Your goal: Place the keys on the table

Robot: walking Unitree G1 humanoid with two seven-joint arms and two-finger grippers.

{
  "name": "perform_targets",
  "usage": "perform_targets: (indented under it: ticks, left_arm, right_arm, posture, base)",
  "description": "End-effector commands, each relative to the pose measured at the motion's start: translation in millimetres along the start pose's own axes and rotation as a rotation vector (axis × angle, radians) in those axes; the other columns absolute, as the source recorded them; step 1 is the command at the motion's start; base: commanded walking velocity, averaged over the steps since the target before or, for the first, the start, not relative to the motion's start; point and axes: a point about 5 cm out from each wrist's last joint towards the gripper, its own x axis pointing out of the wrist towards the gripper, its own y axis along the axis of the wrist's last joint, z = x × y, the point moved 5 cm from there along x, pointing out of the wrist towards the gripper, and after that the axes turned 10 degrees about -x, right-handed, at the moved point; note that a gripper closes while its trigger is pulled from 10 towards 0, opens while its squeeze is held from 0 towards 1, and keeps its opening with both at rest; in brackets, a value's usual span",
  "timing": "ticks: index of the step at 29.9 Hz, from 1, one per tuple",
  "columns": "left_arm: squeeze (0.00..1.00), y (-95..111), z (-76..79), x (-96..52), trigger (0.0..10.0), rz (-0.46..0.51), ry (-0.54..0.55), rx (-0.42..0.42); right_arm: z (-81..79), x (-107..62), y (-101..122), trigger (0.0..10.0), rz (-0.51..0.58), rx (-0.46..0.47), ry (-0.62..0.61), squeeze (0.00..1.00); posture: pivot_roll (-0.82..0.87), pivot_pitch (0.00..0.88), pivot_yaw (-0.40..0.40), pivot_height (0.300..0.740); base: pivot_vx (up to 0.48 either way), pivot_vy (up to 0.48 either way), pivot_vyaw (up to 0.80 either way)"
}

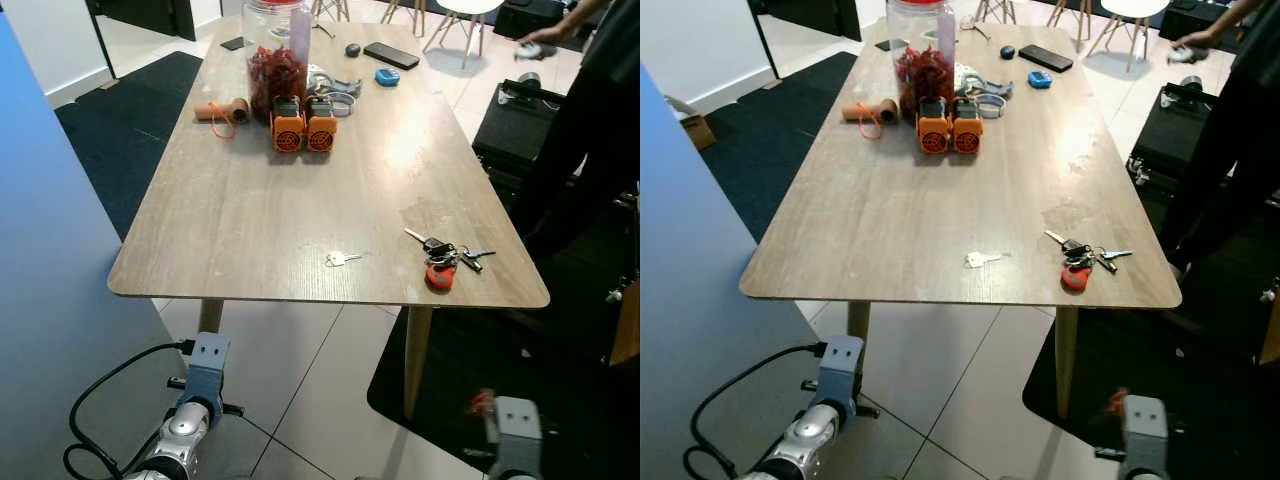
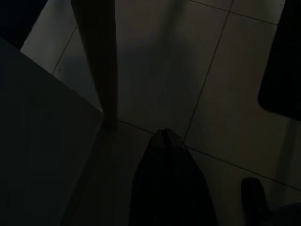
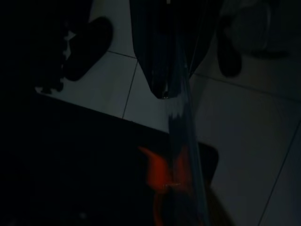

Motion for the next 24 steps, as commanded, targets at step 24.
perform_targets:
  ticks: [24]
  left_arm:
    - [0.00,-7.2,-3.8,-1.9,10.0,-0.028,0.007,0.005]
  right_arm:
    - [36.5,-11.3,291.6,10.0,0.773,0.152,0.074,0.00]
  posture:
    - [0.02,0.011,-0.025,0.740]
  base:
    - [0.000,0.000,0.00]
